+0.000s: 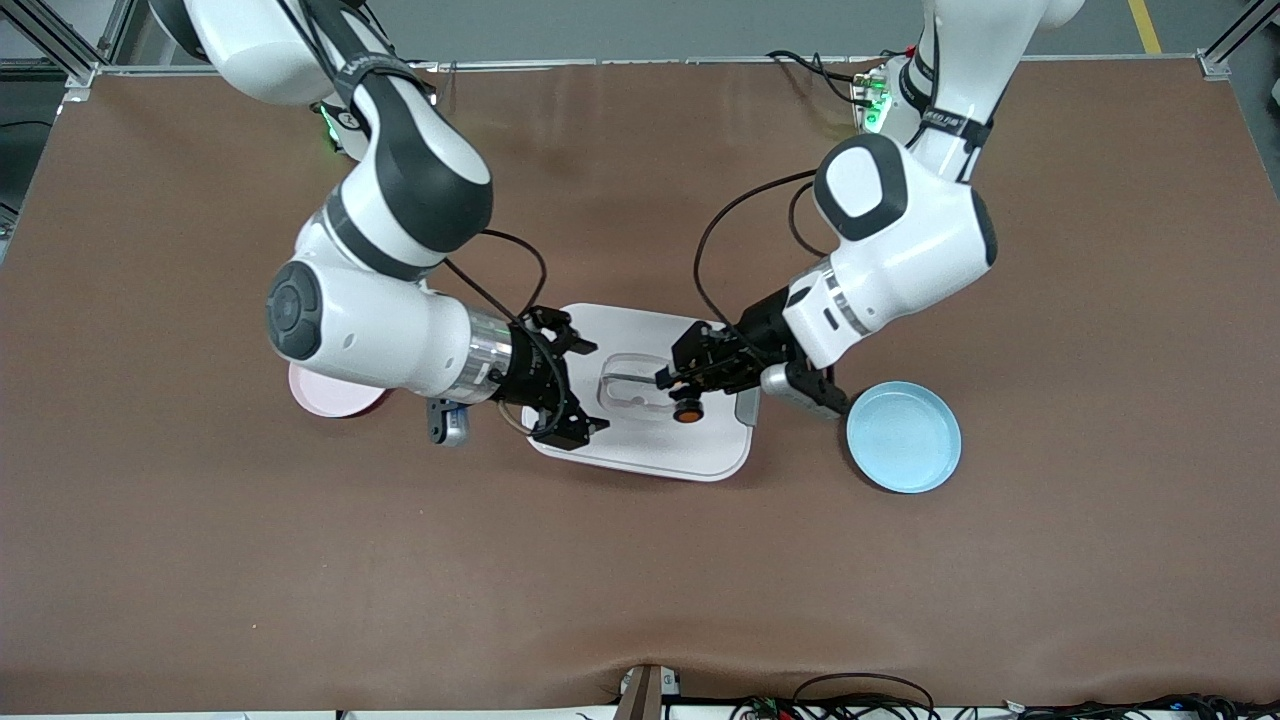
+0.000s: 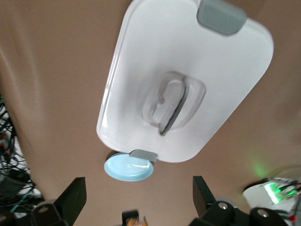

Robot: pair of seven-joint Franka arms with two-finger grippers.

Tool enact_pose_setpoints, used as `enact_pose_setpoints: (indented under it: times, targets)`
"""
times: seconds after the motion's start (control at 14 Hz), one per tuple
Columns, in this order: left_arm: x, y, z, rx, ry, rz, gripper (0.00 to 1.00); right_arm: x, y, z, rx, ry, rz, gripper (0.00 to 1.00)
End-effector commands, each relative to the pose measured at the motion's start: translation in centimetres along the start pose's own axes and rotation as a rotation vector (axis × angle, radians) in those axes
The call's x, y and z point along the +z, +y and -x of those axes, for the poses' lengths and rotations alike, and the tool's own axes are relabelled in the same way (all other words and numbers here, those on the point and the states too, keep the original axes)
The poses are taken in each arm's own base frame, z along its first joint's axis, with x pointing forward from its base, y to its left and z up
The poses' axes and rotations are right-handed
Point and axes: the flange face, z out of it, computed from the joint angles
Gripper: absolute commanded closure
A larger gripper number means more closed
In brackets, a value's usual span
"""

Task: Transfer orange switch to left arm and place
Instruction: 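Open the right gripper and release the switch to the left gripper, then carry the switch toward the blue plate with the left gripper while the right gripper retracts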

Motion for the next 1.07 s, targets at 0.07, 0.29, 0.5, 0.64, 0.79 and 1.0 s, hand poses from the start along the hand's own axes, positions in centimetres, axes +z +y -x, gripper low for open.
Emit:
enact_pose_setpoints:
  times: [0.07,0.29,0.5,0.64,0.79,1.0]
  targets:
    - [-5.8,-0.6,2.9,0.073,0.006,-0.075,0.81,-4.2,0.2,-3.1,-0.154,-0.012,0.076,0.0]
    - [-8.9,-1.6,3.0,0.137,-0.035,-0.148,0.81,-7.9,0.9,-5.6,-0.282,-0.004,0.112,0.0]
    - [-11.7,-2.9,1.9,0.182,-0.102,-0.217,0.81,-10.2,1.6,-8.3,-0.426,0.04,0.159,0.0]
    - [-13.2,-3.5,1.8,0.196,-0.143,-0.27,0.82,-11.9,2.4,-9.8,-0.553,0.065,0.197,0.0]
    - [-14.9,-3.3,2.3,0.228,-0.177,-0.355,0.82,-13.6,3.0,-11.9,-0.662,0.042,0.237,0.0]
    - [-17.4,-3.0,2.6,0.248,-0.214,-0.493,0.82,-16.0,4.3,-15.3,-0.824,0.078,0.332,0.0]
